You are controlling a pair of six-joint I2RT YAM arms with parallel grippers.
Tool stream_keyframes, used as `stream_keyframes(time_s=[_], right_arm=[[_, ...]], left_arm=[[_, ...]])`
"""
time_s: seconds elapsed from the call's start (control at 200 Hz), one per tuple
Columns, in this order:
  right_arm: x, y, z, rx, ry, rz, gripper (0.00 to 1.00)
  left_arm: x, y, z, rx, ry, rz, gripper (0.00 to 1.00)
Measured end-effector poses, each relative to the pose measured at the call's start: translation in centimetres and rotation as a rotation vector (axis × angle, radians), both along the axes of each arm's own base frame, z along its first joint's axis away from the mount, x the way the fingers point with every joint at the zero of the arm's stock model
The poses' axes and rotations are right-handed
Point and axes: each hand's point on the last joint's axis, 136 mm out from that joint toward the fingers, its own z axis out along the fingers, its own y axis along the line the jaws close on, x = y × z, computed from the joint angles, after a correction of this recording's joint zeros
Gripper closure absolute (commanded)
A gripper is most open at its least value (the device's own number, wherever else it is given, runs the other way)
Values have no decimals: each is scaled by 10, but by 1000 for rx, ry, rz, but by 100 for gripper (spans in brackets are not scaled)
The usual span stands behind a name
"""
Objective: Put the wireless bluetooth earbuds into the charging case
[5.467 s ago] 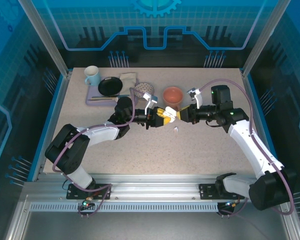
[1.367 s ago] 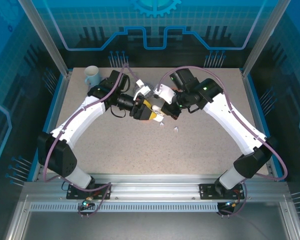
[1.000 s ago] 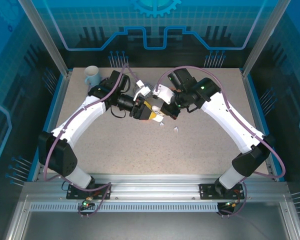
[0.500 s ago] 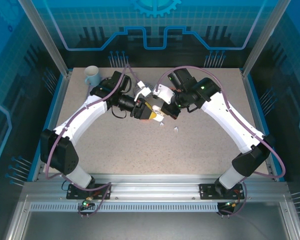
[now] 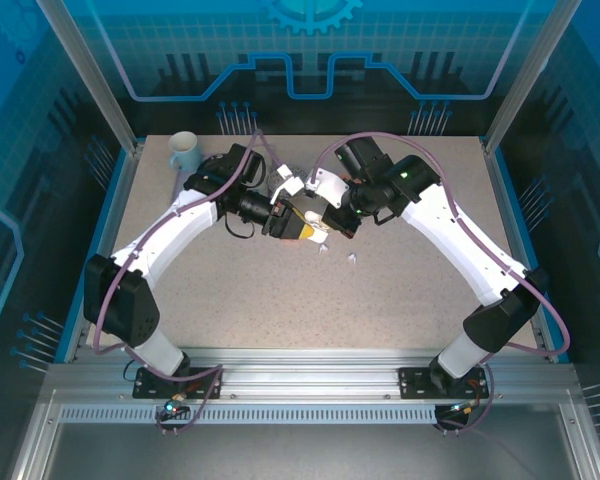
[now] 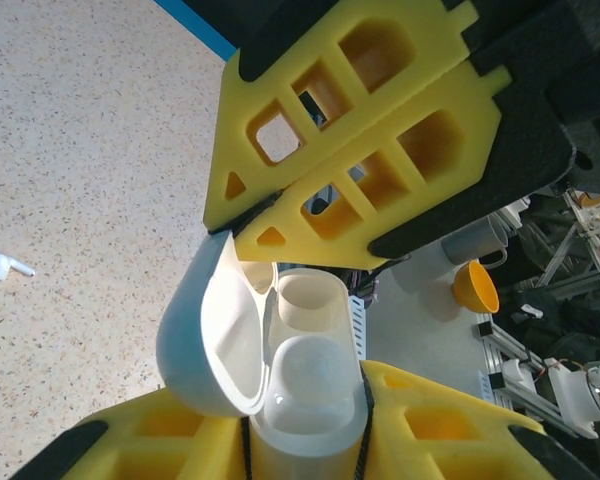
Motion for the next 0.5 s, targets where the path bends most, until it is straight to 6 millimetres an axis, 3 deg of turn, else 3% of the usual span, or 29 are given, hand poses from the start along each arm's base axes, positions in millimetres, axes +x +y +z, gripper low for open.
stream_keyframes(time_s=[0.265, 0.4, 0.5], right_arm=[[0, -1, 1, -4, -3, -3, 100], [1, -2, 2, -9, -7, -7, 100], [1, -4, 2, -14, -3, -14, 79]], left_arm=[[0, 0, 0, -2, -4, 0, 85], [2, -1, 0, -10, -13, -2, 99], [3, -2, -4, -18, -21, -3, 100]])
